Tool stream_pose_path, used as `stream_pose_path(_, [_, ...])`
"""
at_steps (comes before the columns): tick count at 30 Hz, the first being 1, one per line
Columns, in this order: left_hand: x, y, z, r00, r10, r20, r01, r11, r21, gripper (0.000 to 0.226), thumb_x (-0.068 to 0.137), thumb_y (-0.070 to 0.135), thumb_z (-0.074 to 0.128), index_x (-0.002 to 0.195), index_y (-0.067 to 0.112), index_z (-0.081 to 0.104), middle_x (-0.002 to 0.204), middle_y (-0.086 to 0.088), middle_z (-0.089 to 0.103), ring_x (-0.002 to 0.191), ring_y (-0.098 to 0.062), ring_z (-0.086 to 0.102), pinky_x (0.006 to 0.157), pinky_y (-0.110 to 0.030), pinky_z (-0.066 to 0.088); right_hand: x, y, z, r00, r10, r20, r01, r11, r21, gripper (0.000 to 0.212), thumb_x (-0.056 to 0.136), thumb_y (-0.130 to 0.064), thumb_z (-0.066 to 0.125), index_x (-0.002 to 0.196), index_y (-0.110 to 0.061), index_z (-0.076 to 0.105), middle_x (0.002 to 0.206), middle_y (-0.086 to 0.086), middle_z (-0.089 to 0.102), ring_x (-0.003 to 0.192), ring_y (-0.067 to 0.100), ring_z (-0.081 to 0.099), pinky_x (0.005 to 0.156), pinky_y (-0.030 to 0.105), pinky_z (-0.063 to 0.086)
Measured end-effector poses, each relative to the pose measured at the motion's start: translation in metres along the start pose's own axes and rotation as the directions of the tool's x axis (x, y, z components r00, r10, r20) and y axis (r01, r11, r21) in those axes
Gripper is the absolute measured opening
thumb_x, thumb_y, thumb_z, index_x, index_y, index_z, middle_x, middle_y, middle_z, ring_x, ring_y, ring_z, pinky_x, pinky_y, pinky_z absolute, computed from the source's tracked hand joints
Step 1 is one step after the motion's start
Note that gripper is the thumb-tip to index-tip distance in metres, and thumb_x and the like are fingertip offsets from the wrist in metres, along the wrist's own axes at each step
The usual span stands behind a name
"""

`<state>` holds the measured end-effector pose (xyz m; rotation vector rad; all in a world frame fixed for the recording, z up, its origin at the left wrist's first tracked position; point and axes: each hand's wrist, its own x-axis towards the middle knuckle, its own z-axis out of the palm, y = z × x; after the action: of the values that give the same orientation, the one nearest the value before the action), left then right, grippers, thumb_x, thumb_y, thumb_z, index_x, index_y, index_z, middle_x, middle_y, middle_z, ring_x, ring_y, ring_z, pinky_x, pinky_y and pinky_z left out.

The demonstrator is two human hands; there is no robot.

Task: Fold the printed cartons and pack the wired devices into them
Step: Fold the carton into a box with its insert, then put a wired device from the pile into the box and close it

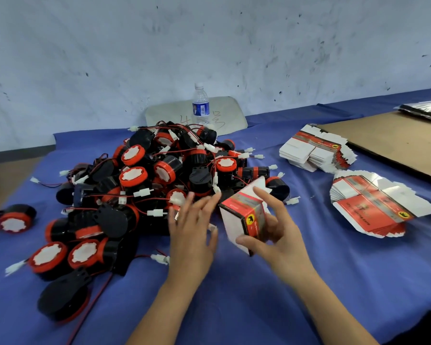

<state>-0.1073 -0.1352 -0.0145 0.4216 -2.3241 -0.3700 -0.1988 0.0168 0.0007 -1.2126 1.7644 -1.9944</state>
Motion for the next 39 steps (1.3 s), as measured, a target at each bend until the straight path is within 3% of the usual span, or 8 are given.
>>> stream_pose_path(4, [0.002, -0.023, -0.009, 0.962, -0.274, 0.005, 0.255, 0.902, 0.35, 0.063, 0.086, 0.02, 0.065, 0.145, 0.023, 0.041, 0.153, -0.002, 0.036, 0.146, -0.024, 0.021, 0.118, -0.052, 0.0, 0.001, 0.01, 0.002, 0.942, -0.287, 0.175, 0.324, 0.632, -0.704, 0.072, 0.073, -0.031, 0.079, 0.131, -0.051, 0.041, 0.1, -0.031, 0.057, 0.09, 0.002, 0.049, 0.075, 0.017, 0.048])
stream_pose_path(7, [0.0, -0.029, -0.007, 0.963, -0.269, -0.004, 0.241, 0.856, 0.457, 0.063, 0.086, 0.019, 0.063, 0.145, 0.028, 0.041, 0.152, 0.004, 0.036, 0.14, -0.02, 0.031, 0.117, -0.051, 0.0, -0.002, 0.013, 0.009, 0.893, -0.291, 0.342, 0.445, 0.463, -0.767, 0.051, 0.078, -0.057, 0.063, 0.124, -0.035, 0.06, 0.098, -0.014, 0.063, 0.089, 0.012, 0.053, 0.078, 0.031, 0.051])
stream_pose_path(11, [0.005, -0.031, -0.007, 0.949, -0.299, -0.098, 0.306, 0.803, 0.512, 0.061, 0.076, 0.023, 0.076, 0.133, 0.021, 0.055, 0.131, -0.008, 0.051, 0.113, -0.029, 0.05, 0.1, -0.049, 0.026, -0.006, 0.012, 0.012, 0.888, -0.318, 0.333, 0.46, 0.579, -0.673, 0.044, 0.087, -0.05, 0.06, 0.125, -0.027, 0.062, 0.105, -0.008, 0.062, 0.092, 0.016, 0.057, 0.08, 0.028, 0.05])
stream_pose_path(17, [0.005, -0.032, -0.007, 0.93, -0.361, -0.071, 0.338, 0.761, 0.554, 0.074, 0.077, 0.045, 0.073, 0.142, 0.026, 0.042, 0.11, -0.007, 0.056, 0.108, -0.026, 0.051, 0.104, -0.047, 0.024, -0.006, 0.007, 0.012, 0.899, -0.396, 0.187, 0.425, 0.688, -0.588, 0.036, 0.091, -0.04, 0.056, 0.126, -0.029, 0.05, 0.094, -0.008, 0.06, 0.084, 0.014, 0.055, 0.072, 0.023, 0.049])
stream_pose_path(21, [0.006, -0.02, -0.016, 0.92, -0.272, -0.284, 0.301, 0.951, 0.065, 0.068, 0.078, 0.047, 0.066, 0.138, 0.024, 0.045, 0.108, 0.003, 0.06, 0.107, -0.015, 0.052, 0.11, -0.037, 0.022, -0.007, 0.008, 0.011, 0.877, -0.477, 0.058, 0.43, 0.724, -0.539, 0.04, 0.091, -0.028, 0.056, 0.13, -0.024, 0.048, 0.092, -0.003, 0.063, 0.086, 0.011, 0.058, 0.076, 0.022, 0.049])
stream_pose_path(24, [0.003, 0.001, -0.025, 0.877, -0.081, -0.473, -0.085, 0.944, -0.32, 0.056, 0.085, 0.051, 0.058, 0.131, 0.021, 0.044, 0.12, 0.013, 0.054, 0.114, -0.005, 0.049, 0.101, -0.015, 0.035, -0.009, 0.01, 0.009, 0.879, -0.476, -0.033, 0.412, 0.792, -0.451, 0.049, 0.096, -0.033, 0.052, 0.142, -0.028, 0.036, 0.093, -0.008, 0.064, 0.087, 0.003, 0.061, 0.077, 0.021, 0.051])
stream_pose_path(28, [-0.007, 0.028, -0.023, 0.919, 0.094, -0.383, -0.292, 0.816, -0.499, 0.069, 0.09, 0.064, 0.047, 0.124, 0.004, 0.046, 0.113, -0.021, 0.058, 0.105, -0.036, 0.06, 0.096, -0.031, 0.046, -0.012, 0.011, 0.01, 0.895, -0.444, -0.053, 0.415, 0.869, -0.271, 0.06, 0.101, -0.046, 0.039, 0.152, -0.038, 0.009, 0.115, -0.019, 0.065, 0.095, 0.005, 0.067, 0.08, 0.02, 0.052])
stream_pose_path(39, [-0.013, 0.037, -0.012, 0.948, 0.149, -0.281, -0.278, 0.818, -0.503, 0.054, 0.096, 0.054, 0.044, 0.134, 0.016, 0.038, 0.123, 0.004, 0.042, 0.111, -0.022, 0.052, 0.085, -0.046, 0.051, -0.006, 0.006, 0.008, 0.785, -0.546, -0.292, 0.468, 0.832, -0.298, 0.054, 0.103, -0.041, 0.035, 0.153, -0.029, 0.018, 0.16, -0.008, 0.015, 0.141, 0.041, 0.025, 0.097, 0.045, 0.047])
